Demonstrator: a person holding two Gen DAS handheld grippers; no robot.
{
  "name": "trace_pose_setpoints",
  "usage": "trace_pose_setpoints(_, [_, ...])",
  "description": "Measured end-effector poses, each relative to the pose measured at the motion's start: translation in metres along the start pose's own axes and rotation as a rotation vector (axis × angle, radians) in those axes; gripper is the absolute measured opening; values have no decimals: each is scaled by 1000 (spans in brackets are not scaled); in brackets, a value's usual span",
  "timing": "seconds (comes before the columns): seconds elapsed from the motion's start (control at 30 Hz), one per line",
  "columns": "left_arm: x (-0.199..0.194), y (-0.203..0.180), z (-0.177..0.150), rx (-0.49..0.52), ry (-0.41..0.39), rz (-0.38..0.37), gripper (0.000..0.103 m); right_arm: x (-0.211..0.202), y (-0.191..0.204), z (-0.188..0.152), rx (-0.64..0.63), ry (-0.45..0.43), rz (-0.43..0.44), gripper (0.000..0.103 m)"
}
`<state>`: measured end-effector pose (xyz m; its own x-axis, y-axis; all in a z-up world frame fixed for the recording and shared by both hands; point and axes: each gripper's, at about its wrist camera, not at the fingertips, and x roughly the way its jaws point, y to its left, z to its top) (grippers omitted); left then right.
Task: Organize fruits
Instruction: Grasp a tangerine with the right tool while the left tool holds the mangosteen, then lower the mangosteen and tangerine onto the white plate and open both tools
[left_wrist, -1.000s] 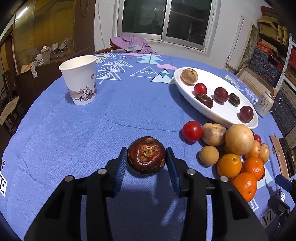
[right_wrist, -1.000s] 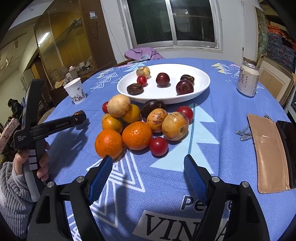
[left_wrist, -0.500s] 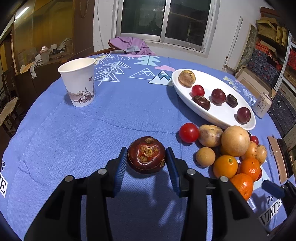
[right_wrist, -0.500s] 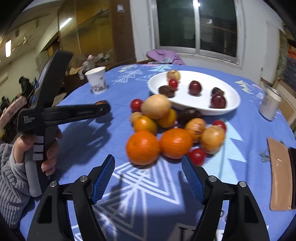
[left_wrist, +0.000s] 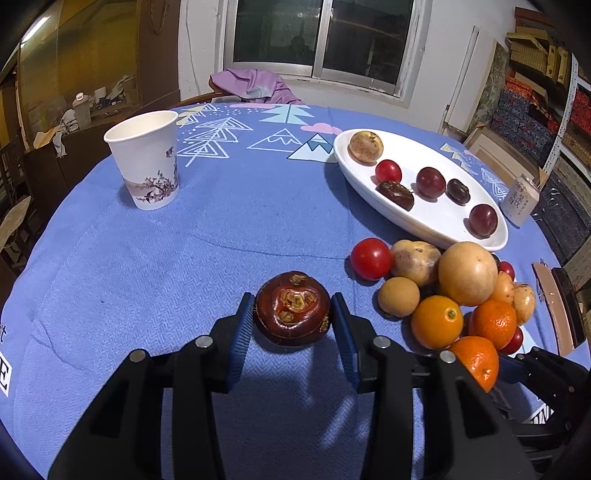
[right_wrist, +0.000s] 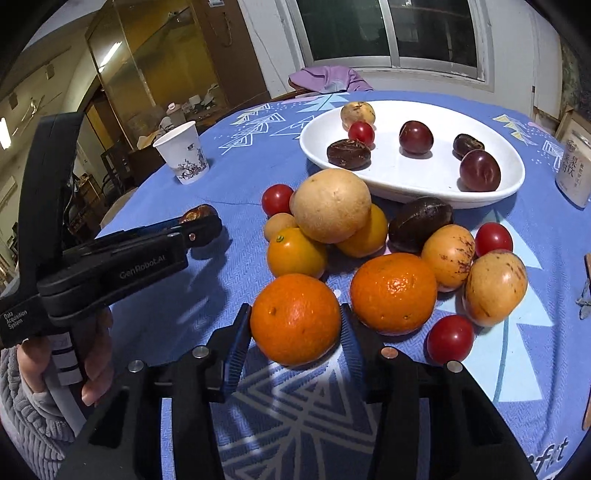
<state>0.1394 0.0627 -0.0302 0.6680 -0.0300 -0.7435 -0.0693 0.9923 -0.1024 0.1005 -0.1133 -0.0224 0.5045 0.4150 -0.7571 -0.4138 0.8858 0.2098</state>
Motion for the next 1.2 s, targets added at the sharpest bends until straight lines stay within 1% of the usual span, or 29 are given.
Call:
trace_pose_setpoints(0.13, [0, 3, -1, -8, 0, -13, 42, -5, -3, -2, 9, 0, 6, 46])
trace_pose_setpoints(0.23, [-8, 2, 0, -2, -32, -26, 42, -23, -8, -5, 28, -26, 42, 46])
trace_pose_setpoints(0.37, [-21, -2, 3, 3, -57, -44, 41, -66, -21, -3, 45, -146, 28, 46])
trace_pose_setpoints(0.4, [-24, -4, 8, 0, -60, -42, 41, -74, -27, 1, 58, -167, 21, 46])
trace_pose_setpoints(0.47, [-28, -11, 19, 15, -66, -44, 41, -88, -42, 17, 82, -204, -21, 46])
trace_pose_setpoints(0.6, [-34, -39, 56, 75, -97, -41, 41, -103, -75, 61, 136, -243, -92, 46])
trace_pose_setpoints(0.7, [-28, -62, 78, 98, -104, -65, 41, -91, -98, 90, 183, -231, -91, 46])
trace_pose_setpoints(0.8, [-7, -87, 91, 120, -67, -111, 41, -65, -110, 103, 221, -186, -46, 46])
trace_pose_setpoints(0.9, [16, -110, 89, 175, -26, -124, 41, -39, -122, 109, 253, -148, -34, 46])
trace_pose_setpoints(0.97, [29, -122, 85, 211, 0, -131, 41, -26, -130, 113, 267, -127, -65, 46])
trace_pose_setpoints(1.07, [46, -133, 82, 228, 22, -145, 41, -16, -139, 120, 286, -128, -100, 46])
trace_pose_setpoints(1.2, [67, -142, 82, 240, 60, -155, 41, 2, -146, 128, 283, -112, -90, 46])
